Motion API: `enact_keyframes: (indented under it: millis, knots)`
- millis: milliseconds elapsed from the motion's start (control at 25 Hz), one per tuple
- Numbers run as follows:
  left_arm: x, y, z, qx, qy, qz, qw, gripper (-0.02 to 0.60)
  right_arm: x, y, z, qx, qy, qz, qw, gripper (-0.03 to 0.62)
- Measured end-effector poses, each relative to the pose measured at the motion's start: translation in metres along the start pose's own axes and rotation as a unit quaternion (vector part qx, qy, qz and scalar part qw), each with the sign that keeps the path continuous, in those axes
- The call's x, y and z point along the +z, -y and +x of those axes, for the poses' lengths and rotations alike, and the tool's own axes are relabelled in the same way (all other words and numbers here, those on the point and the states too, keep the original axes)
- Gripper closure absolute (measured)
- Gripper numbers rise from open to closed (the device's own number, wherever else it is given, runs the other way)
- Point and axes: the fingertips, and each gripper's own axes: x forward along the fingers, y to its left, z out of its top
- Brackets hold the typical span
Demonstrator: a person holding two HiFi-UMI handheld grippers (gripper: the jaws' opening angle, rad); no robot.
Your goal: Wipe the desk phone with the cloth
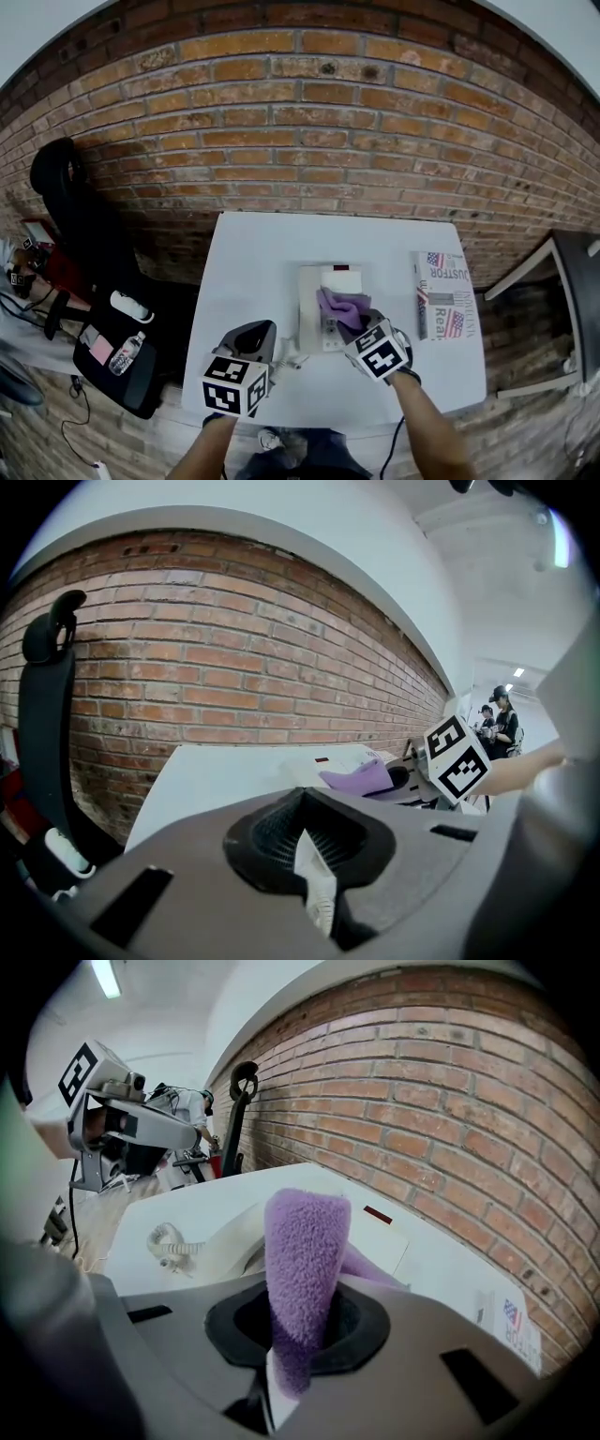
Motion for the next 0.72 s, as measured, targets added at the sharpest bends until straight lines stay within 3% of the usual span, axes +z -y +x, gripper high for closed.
enact_keyframes:
  millis: [720]
  knots:
    - [-0.014, 0.018, -0.024, -0.048, 0.003, 0.025, 0.9985, 0.577, -0.054, -0.068, -0.024, 0.018, -0.036, 0.027, 0.999, 0.549]
